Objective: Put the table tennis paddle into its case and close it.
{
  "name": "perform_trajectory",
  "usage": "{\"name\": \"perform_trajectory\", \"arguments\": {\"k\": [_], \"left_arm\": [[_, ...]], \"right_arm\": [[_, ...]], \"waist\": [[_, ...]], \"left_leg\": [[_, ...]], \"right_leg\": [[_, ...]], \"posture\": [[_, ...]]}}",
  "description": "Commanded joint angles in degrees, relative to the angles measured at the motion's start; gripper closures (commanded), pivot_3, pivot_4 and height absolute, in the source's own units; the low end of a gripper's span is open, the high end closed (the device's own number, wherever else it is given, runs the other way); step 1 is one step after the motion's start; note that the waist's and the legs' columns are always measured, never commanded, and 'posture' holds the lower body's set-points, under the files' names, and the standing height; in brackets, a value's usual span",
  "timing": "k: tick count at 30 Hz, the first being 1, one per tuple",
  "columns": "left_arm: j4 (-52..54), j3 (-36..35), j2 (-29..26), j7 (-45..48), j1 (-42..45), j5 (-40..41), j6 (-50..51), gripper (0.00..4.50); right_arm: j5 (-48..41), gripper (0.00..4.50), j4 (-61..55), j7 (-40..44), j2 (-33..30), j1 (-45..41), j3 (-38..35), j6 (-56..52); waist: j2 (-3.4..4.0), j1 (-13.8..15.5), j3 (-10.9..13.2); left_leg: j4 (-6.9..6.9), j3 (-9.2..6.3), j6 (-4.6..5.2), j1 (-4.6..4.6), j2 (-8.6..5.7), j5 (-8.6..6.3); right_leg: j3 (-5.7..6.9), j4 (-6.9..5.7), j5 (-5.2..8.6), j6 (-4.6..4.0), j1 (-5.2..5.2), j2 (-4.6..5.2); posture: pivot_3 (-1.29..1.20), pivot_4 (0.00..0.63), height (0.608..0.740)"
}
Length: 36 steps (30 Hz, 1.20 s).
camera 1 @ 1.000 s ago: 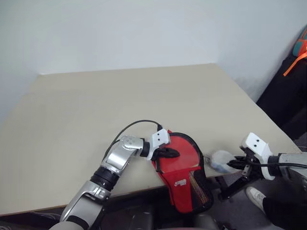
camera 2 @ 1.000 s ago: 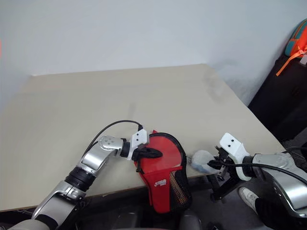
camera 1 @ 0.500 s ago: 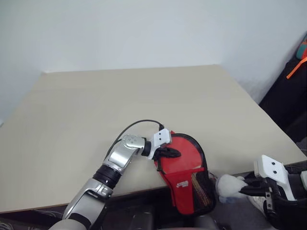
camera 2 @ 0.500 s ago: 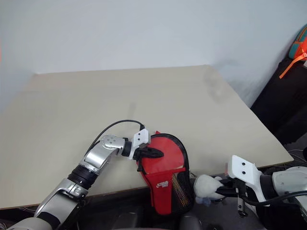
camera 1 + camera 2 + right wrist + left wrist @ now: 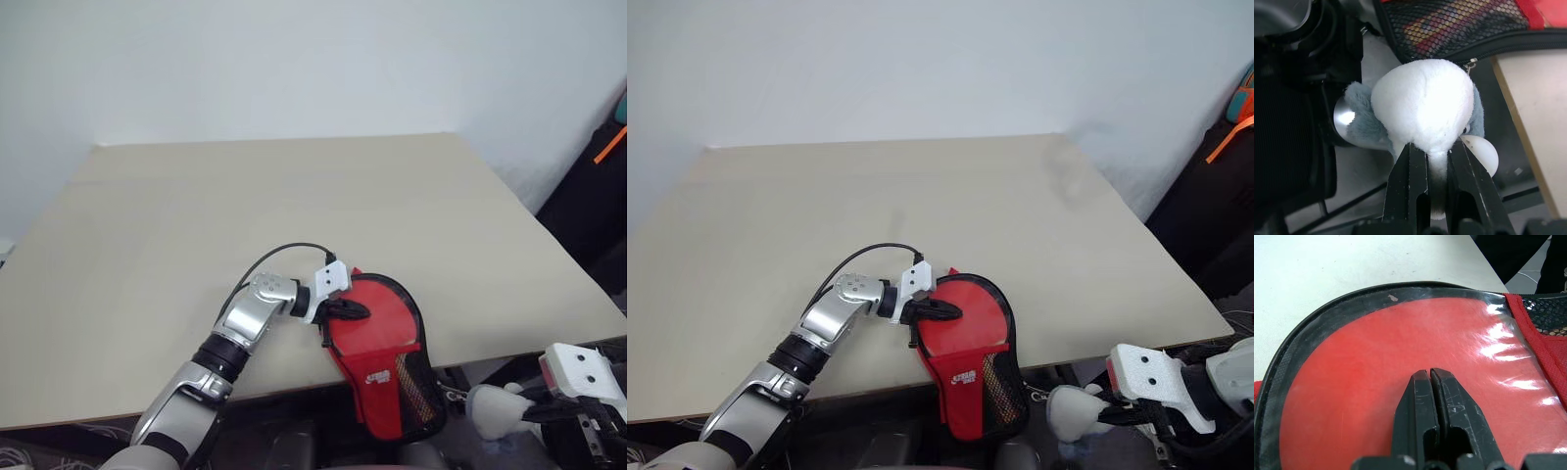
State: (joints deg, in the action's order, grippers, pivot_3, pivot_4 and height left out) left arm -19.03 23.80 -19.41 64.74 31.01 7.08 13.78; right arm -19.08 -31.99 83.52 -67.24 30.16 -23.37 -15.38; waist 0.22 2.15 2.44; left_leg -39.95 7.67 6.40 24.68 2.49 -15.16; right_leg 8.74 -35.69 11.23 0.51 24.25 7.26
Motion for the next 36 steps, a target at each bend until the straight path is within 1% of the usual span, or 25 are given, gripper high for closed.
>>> {"name": "perform_trajectory", "arguments": {"k": [1, 4, 13, 16, 18, 23, 25, 26, 29, 31, 33, 34, 36], "left_arm": [[-1.49, 0.50, -0.09, -0.20, 0.64, -1.98, 0.25, 4.50], [-1.86, 0.45, 0.02, -0.20, 0.92, -2.12, 0.02, 4.50], [-2.72, 0.15, 0.33, -0.63, 1.19, -2.36, -0.41, 4.50], [-2.93, 0.02, 0.40, -0.67, 1.27, -2.40, -0.38, 4.50], [-3.07, -0.35, 0.54, -1.00, 1.53, -2.37, -0.34, 4.50], [-3.06, -2.26, -0.14, -1.54, 1.95, -1.67, -0.36, 4.50], [-2.21, -3.30, -1.00, -0.88, 1.88, -0.75, 0.37, 4.50], [-0.48, -4.61, -1.38, -1.16, 1.72, 0.34, 1.90, 4.33], [7.87, -10.55, -4.09, -1.59, 0.77, 5.83, 8.84, 3.62], [12.55, -14.66, -7.09, -2.01, -0.17, 8.61, 12.76, 2.87], [16.30, -19.34, -10.86, -2.30, -1.64, 11.46, 16.39, 2.16], [17.22, -21.52, -13.07, -2.37, -2.35, 12.58, 18.32, 1.80], [15.64, -26.69, -17.84, -2.83, -3.98, 13.87, 20.13, 1.12]], "right_arm": [[2.02, 4.49, 1.78, 4.23, -2.10, 0.03, -1.43, 5.13], [0.77, 4.49, -0.06, 5.52, -2.38, -0.57, -0.88, 5.89], [-2.89, 4.49, -11.09, 8.78, -2.42, 1.06, -1.37, 4.44], [-3.55, 3.54, -13.34, 8.13, -2.64, -0.21, -0.80, 2.94], [-4.96, 2.79, -13.75, 6.95, -3.12, -2.59, 0.05, 0.76], [-10.14, 0.93, -9.66, 2.23, -3.62, -13.97, 2.59, -6.51], [-13.13, 0.24, -7.61, -0.64, -3.33, -19.80, 3.85, -10.55], [-14.36, 0.01, -4.78, -2.75, -2.38, -23.48, 4.05, -12.23], [-16.68, 0.00, 2.08, -10.19, 1.52, -33.79, 5.71, -16.99], [-16.57, 0.00, 3.91, -14.82, 4.46, -38.11, 7.79, -19.18], [-16.10, 0.00, 5.04, -19.82, 7.79, -41.50, 9.85, -21.51], [-15.99, 0.00, 5.46, -21.86, 9.39, -42.73, 10.71, -22.53], [-14.21, 0.00, 6.75, -26.52, 13.31, -44.43, 12.86, -22.99]], "waist": [[0.00, 0.00, 0.00], [0.00, 0.01, 0.01], [0.01, -0.02, 0.00], [0.01, -0.02, 0.00], [0.00, -0.04, 0.00], [-0.01, -0.18, 0.02], [-0.04, -0.25, 0.04], [-0.04, -0.34, 0.04], [-0.24, -0.77, 0.26], [-0.29, -0.91, 0.30], [-0.24, -1.28, 0.30], [-0.21, -1.37, 0.29], [-0.18, -1.71, 0.28]], "left_leg": [[0.00, -0.01, 0.00, 0.00, -0.01, 0.00], [0.00, -0.01, 0.00, 0.00, -0.01, -0.01], [0.00, -0.08, 0.00, 0.00, 0.00, 0.00], [-0.01, -0.10, 0.00, -0.01, 0.00, 0.00], [-0.02, -0.10, 0.00, -0.01, 0.00, 0.00], [-0.07, -0.10, 0.00, -0.03, 0.02, 0.00], [-0.08, -0.10, 0.00, -0.03, 0.02, 0.00], [-0.07, -0.09, 0.00, -0.03, 0.03, 0.00], [-0.06, -0.09, -0.02, 0.00, 0.05, 0.01], [-0.05, -0.10, -0.08, 0.02, 0.05, 0.00], [0.01, -0.09, -0.47, 0.04, 0.06, 0.12], [0.02, -0.08, -0.56, 0.04, 0.06, 0.12], [0.02, -0.03, -0.65, 0.05, 0.06, 0.06]], "right_leg": [[0.00, 0.00, 0.00, 0.00, 0.00, 0.01], [0.01, 0.00, 0.00, 0.00, 0.00, 0.01], [-0.01, -0.02, 0.00, 0.00, -0.03, 0.02], [0.00, -0.02, 0.00, 0.00, -0.05, 0.03], [-0.01, -0.02, 0.00, 0.00, -0.05, 0.03], [0.01, -0.02, 0.00, 0.00, -0.05, 0.05], [0.02, -0.03, 0.00, -0.01, -0.03, 0.05], [0.03, -0.02, -0.01, -0.01, 0.00, 0.05], [0.06, -0.06, -0.02, -0.04, 0.07, 0.03], [0.05, -0.08, -0.03, -0.06, 0.10, 0.01], [0.06, -0.07, 0.00, -0.04, 0.14, 0.00], [0.06, -0.07, 0.02, -0.02, 0.16, -0.02], [0.09, -0.07, 0.07, 0.07, 0.18, -0.10]], "posture": [[0.00, 0.000, 0.715], [0.00, 0.000, 0.715], [0.00, 0.000, 0.715], [0.00, 0.000, 0.715], [0.00, 0.000, 0.715], [0.00, 0.000, 0.715], [0.00, 0.000, 0.715], [0.00, 0.000, 0.715], [0.00, 0.000, 0.715], [0.00, 0.000, 0.715], [0.00, 0.000, 0.715], [0.00, 0.000, 0.715], [0.00, 0.000, 0.715]]}}
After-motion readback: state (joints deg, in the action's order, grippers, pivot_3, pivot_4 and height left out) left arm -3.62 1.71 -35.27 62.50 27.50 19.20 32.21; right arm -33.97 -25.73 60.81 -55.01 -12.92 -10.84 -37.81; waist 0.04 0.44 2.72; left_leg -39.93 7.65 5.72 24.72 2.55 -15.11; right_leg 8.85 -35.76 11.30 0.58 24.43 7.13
